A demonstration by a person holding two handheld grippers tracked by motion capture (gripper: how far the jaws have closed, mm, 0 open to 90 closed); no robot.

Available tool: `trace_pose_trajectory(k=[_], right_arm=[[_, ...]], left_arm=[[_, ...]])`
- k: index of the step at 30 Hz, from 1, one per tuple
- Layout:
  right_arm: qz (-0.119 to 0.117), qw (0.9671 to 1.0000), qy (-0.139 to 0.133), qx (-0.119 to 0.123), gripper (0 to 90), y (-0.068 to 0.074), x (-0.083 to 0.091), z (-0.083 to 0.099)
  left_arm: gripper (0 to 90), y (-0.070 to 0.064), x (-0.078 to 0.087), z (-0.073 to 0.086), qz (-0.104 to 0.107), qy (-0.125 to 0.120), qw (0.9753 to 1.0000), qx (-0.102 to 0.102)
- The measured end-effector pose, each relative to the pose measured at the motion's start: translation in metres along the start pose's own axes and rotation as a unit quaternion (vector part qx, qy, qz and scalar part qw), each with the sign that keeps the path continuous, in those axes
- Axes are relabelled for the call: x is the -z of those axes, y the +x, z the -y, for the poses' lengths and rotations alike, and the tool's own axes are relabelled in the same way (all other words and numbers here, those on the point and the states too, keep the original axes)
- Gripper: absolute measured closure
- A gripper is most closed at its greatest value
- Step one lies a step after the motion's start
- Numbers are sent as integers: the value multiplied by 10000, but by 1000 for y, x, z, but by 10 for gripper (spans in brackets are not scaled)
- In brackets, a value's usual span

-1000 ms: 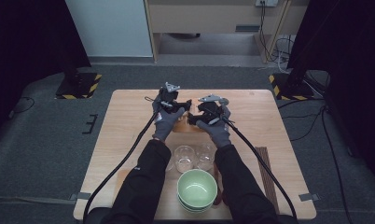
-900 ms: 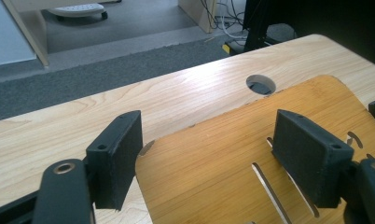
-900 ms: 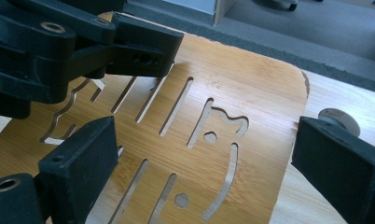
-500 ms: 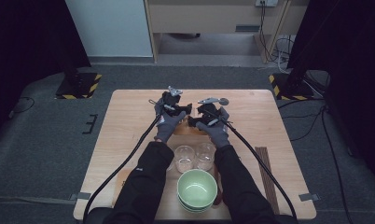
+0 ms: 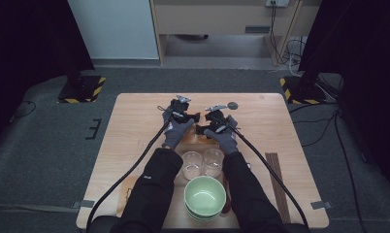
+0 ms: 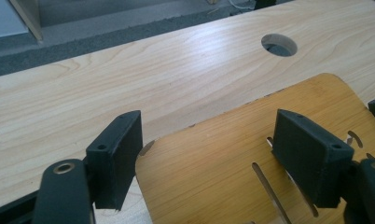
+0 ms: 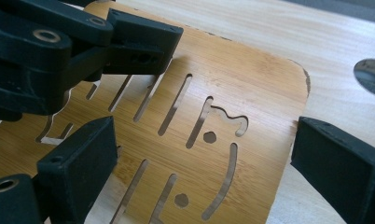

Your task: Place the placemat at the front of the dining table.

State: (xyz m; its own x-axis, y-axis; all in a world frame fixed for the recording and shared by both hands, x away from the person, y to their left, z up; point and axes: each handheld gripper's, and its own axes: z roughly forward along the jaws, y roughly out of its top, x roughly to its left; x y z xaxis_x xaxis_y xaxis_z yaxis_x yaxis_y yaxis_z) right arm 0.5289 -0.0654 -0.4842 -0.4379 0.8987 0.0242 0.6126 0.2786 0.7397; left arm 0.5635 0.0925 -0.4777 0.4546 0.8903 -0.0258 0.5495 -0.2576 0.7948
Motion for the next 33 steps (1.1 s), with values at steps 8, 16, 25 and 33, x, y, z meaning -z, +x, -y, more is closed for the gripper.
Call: trace_pose_trajectory(k=[8,16,25,33], right_arm=[[-50,9995,304,-77,71,-1,-12,7],[-91,9986,500,-155,71,-2,-19,10],[-85,9976,669,-139,70,0,-28,15],[-131,9968,779,-152,70,0,-34,19]], left_arm=[[243,2,-11,9,42,256,9997,0],[243,2,-17,14,64,376,9993,38],[243,4,-25,20,84,587,9982,79],[243,6,-29,24,85,787,9968,115]])
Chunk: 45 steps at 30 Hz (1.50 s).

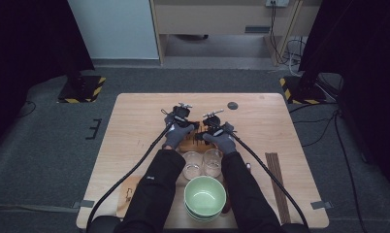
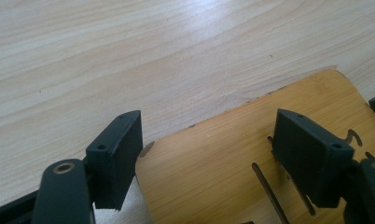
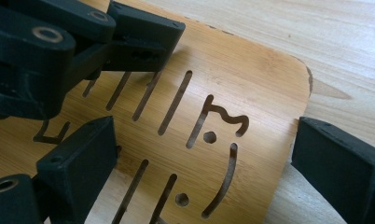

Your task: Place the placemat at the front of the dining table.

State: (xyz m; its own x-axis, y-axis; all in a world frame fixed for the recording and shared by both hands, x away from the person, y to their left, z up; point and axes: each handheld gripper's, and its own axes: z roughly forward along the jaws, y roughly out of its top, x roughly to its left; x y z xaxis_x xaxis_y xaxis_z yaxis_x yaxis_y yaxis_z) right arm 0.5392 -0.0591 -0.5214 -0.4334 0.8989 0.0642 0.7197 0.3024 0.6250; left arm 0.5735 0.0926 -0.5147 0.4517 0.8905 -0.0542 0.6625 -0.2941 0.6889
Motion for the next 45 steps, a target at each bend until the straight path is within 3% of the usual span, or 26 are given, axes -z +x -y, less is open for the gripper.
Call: trace_pose_trajectory(k=[11,14,21,28,34,40,45], right_arm=[[-77,9999,133,-33,69,0,-4,2],[-103,9998,141,-22,61,1,-4,2],[-122,9998,151,54,57,1,-6,4],[-8,9999,85,141,56,2,-5,5],[-1,9998,-165,132,62,-2,0,4],[3,9989,-450,165,65,-2,7,1],[91,9973,-698,185,72,-5,15,-3]], left_arm=[[242,2,-4,3,51,154,9998,98],[242,1,-6,4,18,231,9997,44],[241,3,-8,6,67,313,9994,165],[249,4,-7,6,-21,324,9994,136],[252,5,-2,3,-45,84,9997,243],[255,7,8,-1,131,-263,9984,482],[247,11,26,-7,134,-535,9974,469]])
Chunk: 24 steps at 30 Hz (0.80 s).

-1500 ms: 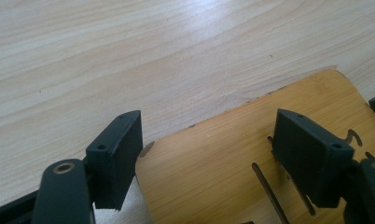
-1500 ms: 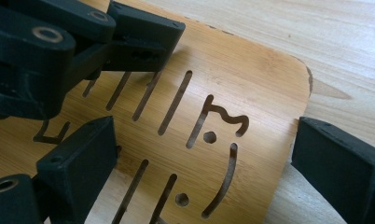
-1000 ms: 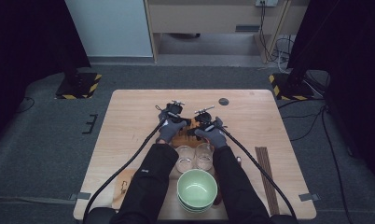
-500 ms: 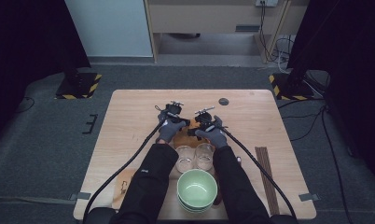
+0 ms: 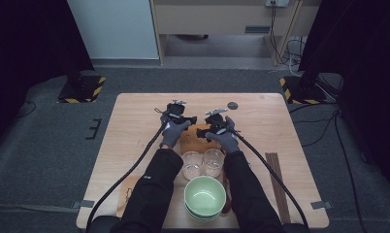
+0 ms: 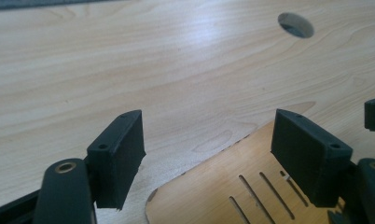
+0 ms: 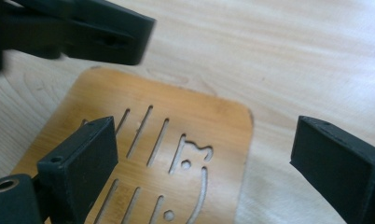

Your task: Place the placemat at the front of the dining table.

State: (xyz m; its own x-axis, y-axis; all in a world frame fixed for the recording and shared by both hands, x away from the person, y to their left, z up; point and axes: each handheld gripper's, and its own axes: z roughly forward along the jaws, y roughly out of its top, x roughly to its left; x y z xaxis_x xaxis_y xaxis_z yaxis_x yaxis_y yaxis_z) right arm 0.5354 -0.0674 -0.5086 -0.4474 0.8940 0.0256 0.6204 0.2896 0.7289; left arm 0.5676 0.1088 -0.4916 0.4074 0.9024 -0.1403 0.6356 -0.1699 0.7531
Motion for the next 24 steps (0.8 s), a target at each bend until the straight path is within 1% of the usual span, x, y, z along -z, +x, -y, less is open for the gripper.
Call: trace_pose_trajectory(k=[2,3,5,6,8,10,13,14,15,17,18,19,24], right_arm=[[28,9999,-127,57,77,-2,3,-1],[39,9998,-210,36,83,-3,5,-1],[46,9996,-283,27,86,-6,7,-1],[47,9995,-310,37,86,-8,8,0],[51,9993,-375,50,89,-12,10,2],[49,9990,-430,94,89,-16,11,5],[59,9989,-466,85,92,-20,12,9],[27,9987,-491,107,91,-21,12,11],[23,9986,-510,149,91,-22,12,13],[51,9985,-509,212,91,-23,11,15],[70,9985,-499,207,91,-24,11,17],[100,9986,-479,207,91,-25,10,18],[169,9989,-393,195,91,-31,5,26]], left_arm=[[242,0,7,-2,12,-53,9999,-85],[237,0,10,-2,15,-70,9999,-119],[224,0,16,-2,-59,-80,9995,-307],[222,0,18,-2,-34,-116,9993,-347],[220,0,23,1,23,-171,9991,-384],[210,1,27,6,-41,-185,9984,-531],[204,4,31,12,-7,-157,9981,-592],[198,5,32,15,-19,-150,9976,-670],[195,6,33,17,-30,-122,9970,-761],[185,8,33,22,24,-49,9966,-822],[179,9,33,25,8,7,9961,-878],[173,10,32,28,-21,70,9951,-981],[163,15,25,40,9,277,9943,-1030]])
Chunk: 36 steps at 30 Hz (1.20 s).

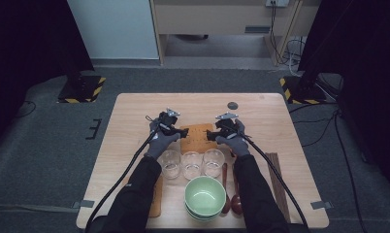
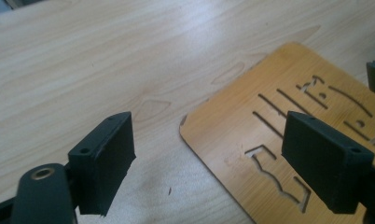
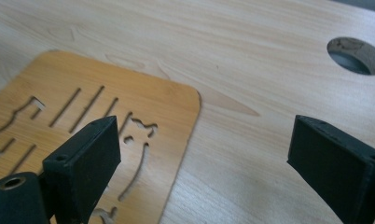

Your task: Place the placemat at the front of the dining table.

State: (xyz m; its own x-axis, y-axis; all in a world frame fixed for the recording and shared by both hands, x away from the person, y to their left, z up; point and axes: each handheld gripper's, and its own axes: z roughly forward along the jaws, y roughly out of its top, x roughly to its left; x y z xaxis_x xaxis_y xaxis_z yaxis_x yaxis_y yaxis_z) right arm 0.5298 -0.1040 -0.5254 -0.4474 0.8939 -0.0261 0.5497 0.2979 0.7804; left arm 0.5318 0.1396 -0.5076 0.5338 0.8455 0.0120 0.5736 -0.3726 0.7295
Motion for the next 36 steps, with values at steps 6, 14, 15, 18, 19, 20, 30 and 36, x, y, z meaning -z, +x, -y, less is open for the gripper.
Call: trace_pose_trajectory(k=[6,14,15,18,19,20,30,36], right_arm=[[82,9999,100,21,91,-4,-4,9],[106,9998,135,71,91,-2,-6,13],[108,9998,137,93,91,-2,-6,14],[122,9998,155,94,89,-2,-8,15],[121,9998,149,86,89,-2,-8,15],[120,9998,146,84,89,-2,-8,15],[126,9997,143,121,86,-1,-8,16],[111,9998,126,93,83,-1,-10,15]], left_arm=[[140,-1,-7,4,18,152,9999,-65],[120,0,-13,9,48,393,9992,-100],[119,0,-13,9,74,397,9991,-108],[111,1,-16,11,103,486,9986,-160],[108,2,-17,12,93,525,9984,-163],[94,3,-18,13,135,506,9986,-91],[46,3,-21,14,190,490,9986,-113],[32,7,-23,14,196,460,9987,-87]])
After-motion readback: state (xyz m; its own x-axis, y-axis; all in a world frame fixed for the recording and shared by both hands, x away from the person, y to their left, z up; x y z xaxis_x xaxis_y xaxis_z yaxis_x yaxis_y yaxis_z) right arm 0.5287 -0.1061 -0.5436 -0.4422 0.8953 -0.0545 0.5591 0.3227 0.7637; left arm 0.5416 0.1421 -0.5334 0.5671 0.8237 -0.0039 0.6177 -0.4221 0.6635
